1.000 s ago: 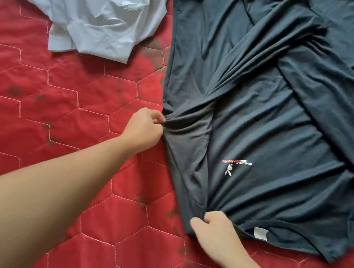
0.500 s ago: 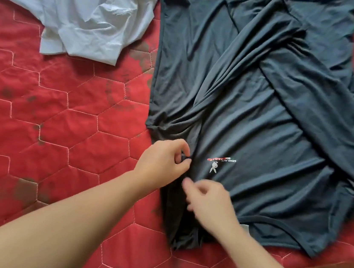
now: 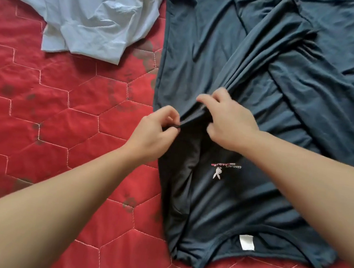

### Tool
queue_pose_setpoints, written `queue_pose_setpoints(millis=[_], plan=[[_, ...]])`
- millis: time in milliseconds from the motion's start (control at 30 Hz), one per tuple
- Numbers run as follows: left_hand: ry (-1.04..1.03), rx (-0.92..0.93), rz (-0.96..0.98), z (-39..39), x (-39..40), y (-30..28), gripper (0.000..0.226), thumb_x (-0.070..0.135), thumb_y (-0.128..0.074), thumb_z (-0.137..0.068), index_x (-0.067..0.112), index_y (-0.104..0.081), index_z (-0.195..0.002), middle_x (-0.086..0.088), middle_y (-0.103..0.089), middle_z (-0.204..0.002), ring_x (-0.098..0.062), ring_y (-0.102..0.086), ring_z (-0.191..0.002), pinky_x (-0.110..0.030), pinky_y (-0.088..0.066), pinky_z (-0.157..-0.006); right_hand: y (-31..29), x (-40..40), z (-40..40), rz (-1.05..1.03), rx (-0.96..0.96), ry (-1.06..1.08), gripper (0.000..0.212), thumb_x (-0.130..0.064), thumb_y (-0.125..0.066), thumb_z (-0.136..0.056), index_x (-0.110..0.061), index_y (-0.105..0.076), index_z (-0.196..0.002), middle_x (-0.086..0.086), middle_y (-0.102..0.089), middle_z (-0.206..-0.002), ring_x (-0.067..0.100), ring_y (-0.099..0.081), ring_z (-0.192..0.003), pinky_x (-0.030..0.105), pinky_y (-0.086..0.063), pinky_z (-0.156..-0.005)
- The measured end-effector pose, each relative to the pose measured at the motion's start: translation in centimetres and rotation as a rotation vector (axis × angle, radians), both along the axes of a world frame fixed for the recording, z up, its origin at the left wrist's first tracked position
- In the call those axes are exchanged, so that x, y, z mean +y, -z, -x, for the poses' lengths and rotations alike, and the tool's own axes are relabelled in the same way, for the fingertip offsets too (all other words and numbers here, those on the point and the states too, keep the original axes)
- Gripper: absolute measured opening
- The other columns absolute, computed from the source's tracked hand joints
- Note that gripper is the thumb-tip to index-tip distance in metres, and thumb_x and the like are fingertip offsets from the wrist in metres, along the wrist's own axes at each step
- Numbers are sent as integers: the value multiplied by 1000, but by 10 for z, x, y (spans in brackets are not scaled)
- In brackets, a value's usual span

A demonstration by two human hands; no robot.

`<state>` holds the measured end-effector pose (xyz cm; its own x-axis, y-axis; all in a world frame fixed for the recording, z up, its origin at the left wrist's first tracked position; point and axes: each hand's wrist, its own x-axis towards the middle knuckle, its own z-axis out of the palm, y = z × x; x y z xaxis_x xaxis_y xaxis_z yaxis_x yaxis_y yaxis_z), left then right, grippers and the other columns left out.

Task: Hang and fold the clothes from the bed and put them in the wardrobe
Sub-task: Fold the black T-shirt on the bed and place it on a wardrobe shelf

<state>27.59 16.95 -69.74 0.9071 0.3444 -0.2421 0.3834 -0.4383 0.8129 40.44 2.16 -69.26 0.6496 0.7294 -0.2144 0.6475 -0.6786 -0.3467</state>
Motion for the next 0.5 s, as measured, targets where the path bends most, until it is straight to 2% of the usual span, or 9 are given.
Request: queue_pose_setpoints(millis=[67, 100, 167, 200, 267, 333, 400, 433, 500], plan=[[-75, 74, 86, 0, 9, 3, 23, 9, -58, -85, 31, -51, -80, 13, -53, -56, -9, -41, -51, -27, -34, -55, 3, -5, -7, -150, -15, 251, 42, -17, -59, -79, -26, -49, -118, 3, -44, -119, 27, -55, -92, 38, -47, -74], [-108, 107, 107, 0, 12, 4, 18, 14, -60, -87, 31, -54, -85, 14, -53, -55, -9, -41, -51, -27, -34, -53, 1, -4, -9, -207, 105, 455, 29, -19, -59, -81, -22, -52, -109, 5, -51, -117, 25, -57, -87, 36, -47, -73], [-142, 176, 109, -3, 18, 7, 7, 28, -65, -88, 28, -62, -94, 11, -61, -65, -8, -50, -59, -29, -41, -59, -2, 1, -7, -257, 713, 819, 7, -14, -54, -90, -15, -56, -97, 11, -65, -104, 21, -66, -76, 31, -56, -64], [-131, 207, 99, -6, 19, 9, 9, 30, -66, -89, 23, -66, -94, 3, -67, -73, -9, -55, -65, -32, -45, -67, -2, 5, -2, -289, 1019, 900, 7, -10, -49, -94, -11, -56, -93, 13, -67, -97, 18, -68, -69, 28, -58, -57], [-110, 229, 110, -9, 20, 13, 15, 25, -61, -92, 14, -69, -85, -6, -68, -76, -8, -54, -67, -32, -45, -68, 2, 14, 6, -436, 1328, 1021, 18, -3, -40, -97, -7, -55, -88, 11, -66, -88, 13, -70, -59, 23, -56, -47], [-140, 198, 194, -11, 18, 13, 18, 20, -55, -96, 17, -64, -81, -1, -62, -73, -6, -51, -65, -28, -42, -65, 1, 24, 8, -578, 1436, 1187, 17, -1, -36, -93, -5, -52, -88, 12, -64, -82, 15, -68, -48, 17, -45, -36], [-172, 164, 297, -12, 17, 15, 18, 18, -49, -100, 20, -59, -85, -2, -61, -82, -9, -53, -76, -29, -43, -73, 2, 28, 8, -620, 1546, 1274, 21, -2, -31, -88, -9, -45, -74, 6, -55, -62, 12, -53, -33, 13, -31, -31], [-172, 149, 314, -12, 17, 16, 18, 18, -47, -101, 21, -58, -86, -3, -60, -86, -11, -52, -80, -31, -43, -77, 2, 29, 9, -584, 1578, 1233, 23, -4, -30, -85, -15, -39, -67, 0, -47, -52, 10, -40, -29, 13, -25, -31], [-164, 117, 316, -12, 18, 18, 19, 16, -45, -102, 20, -57, -88, -4, -58, -89, -12, -50, -84, -33, -42, -81, 3, 29, 11, -447, 1599, 1063, 20, -14, -31, -80, -25, -32, -63, -6, -37, -51, 9, -23, -35, 14, -19, -35]])
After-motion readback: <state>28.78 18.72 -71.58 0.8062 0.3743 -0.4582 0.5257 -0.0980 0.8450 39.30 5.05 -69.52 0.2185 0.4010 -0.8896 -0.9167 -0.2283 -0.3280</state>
